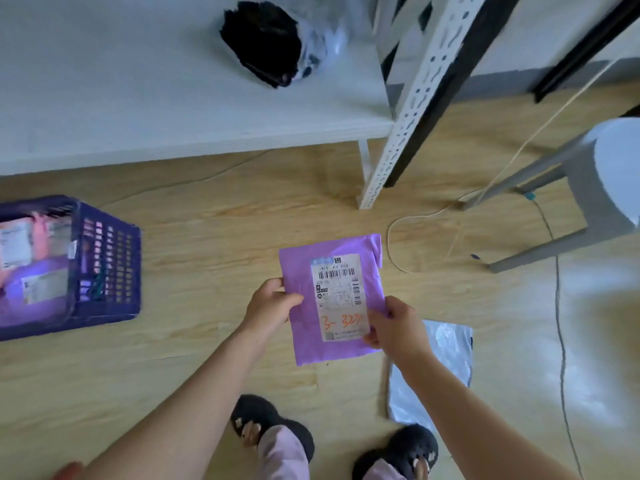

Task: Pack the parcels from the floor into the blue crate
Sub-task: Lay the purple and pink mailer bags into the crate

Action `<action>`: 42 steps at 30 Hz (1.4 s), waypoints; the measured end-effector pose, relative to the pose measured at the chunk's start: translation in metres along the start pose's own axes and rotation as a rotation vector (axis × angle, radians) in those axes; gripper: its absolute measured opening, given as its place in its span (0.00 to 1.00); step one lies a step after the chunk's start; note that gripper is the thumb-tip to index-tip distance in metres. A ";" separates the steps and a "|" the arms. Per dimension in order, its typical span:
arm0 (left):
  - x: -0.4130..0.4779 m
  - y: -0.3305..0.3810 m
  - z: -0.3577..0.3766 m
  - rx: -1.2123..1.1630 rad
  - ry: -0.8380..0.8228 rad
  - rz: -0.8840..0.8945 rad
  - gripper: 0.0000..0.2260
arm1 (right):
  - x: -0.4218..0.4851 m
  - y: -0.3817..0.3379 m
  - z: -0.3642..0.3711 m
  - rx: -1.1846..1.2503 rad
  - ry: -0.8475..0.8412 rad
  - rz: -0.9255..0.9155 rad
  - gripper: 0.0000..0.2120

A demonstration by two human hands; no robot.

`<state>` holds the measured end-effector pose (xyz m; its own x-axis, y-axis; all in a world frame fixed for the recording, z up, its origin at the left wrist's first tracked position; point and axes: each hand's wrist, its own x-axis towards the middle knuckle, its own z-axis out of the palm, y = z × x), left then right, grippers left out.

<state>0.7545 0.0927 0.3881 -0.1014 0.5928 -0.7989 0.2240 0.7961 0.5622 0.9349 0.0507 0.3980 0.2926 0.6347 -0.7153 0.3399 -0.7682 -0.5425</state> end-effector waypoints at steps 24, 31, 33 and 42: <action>0.000 -0.074 -0.442 -0.091 0.380 0.012 0.08 | -0.100 -0.259 0.369 -0.708 -0.319 -0.373 0.08; 0.062 -0.095 -0.548 -0.157 0.424 -0.121 0.13 | -0.082 -0.337 0.479 -0.796 -0.319 -0.477 0.11; 0.086 -0.104 -0.582 -0.216 0.434 -0.126 0.19 | -0.076 -0.356 0.518 -0.846 -0.328 -0.523 0.07; 0.148 -0.140 -0.689 0.141 0.440 -0.001 0.36 | -0.058 -0.391 0.646 -1.161 -0.322 -0.650 0.14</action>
<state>0.0403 0.1528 0.3380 -0.4970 0.6116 -0.6156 0.3503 0.7904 0.5025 0.2074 0.2593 0.3666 -0.3706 0.6803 -0.6323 0.9288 0.2707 -0.2531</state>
